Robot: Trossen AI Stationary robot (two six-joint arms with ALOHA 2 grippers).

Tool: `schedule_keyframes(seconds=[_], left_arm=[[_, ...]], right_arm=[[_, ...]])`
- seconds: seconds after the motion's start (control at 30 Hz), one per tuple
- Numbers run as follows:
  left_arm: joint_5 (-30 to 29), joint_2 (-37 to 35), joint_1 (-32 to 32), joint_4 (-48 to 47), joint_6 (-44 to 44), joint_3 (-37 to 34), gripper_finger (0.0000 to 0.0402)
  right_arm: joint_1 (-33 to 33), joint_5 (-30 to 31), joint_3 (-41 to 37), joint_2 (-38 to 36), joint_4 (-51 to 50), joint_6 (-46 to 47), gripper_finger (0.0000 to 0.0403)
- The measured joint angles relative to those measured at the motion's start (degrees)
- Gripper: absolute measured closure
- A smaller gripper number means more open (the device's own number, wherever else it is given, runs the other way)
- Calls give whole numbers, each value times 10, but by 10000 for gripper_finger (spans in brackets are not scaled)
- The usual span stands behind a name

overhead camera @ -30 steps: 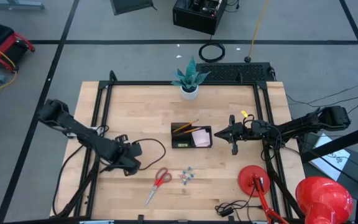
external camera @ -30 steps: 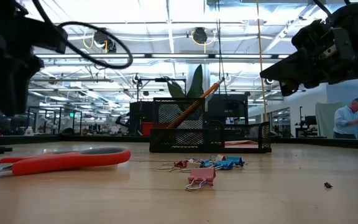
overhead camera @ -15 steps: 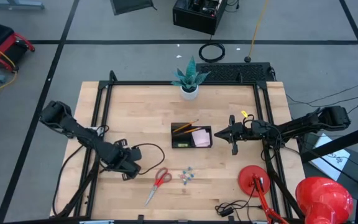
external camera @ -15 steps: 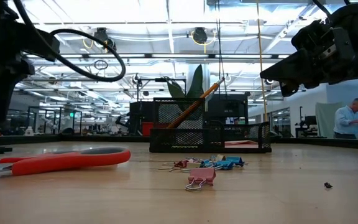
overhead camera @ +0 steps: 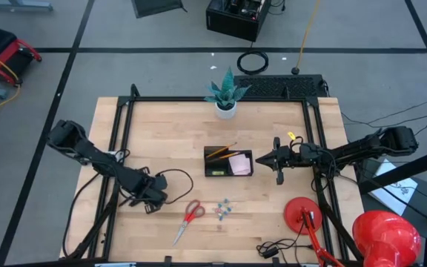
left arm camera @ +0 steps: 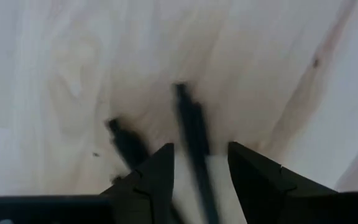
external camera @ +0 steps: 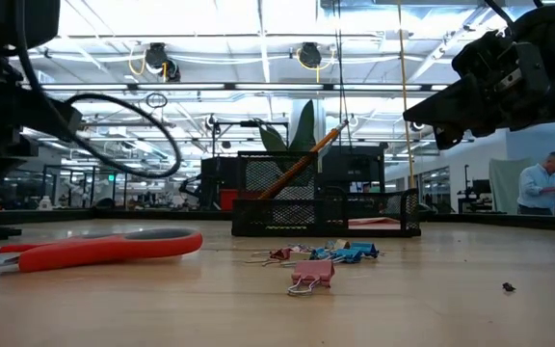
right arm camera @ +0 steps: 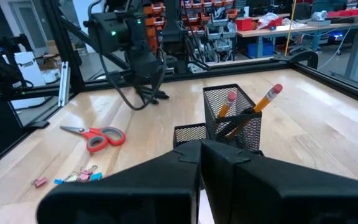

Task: Pick and place office supplies into organizer
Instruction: Put the black pen into the desk organizer

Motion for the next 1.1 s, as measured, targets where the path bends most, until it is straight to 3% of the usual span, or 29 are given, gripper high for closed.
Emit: schedule_keyframes(seconds=[0.7, 1.1], left_arm=[[14, -2, 3, 65, 4, -33, 250], [21, -1, 4, 72, 29, -33, 367]], right_arm=[[0, 0, 0, 0, 0, 1, 399], [0, 0, 0, 0, 0, 1, 399]])
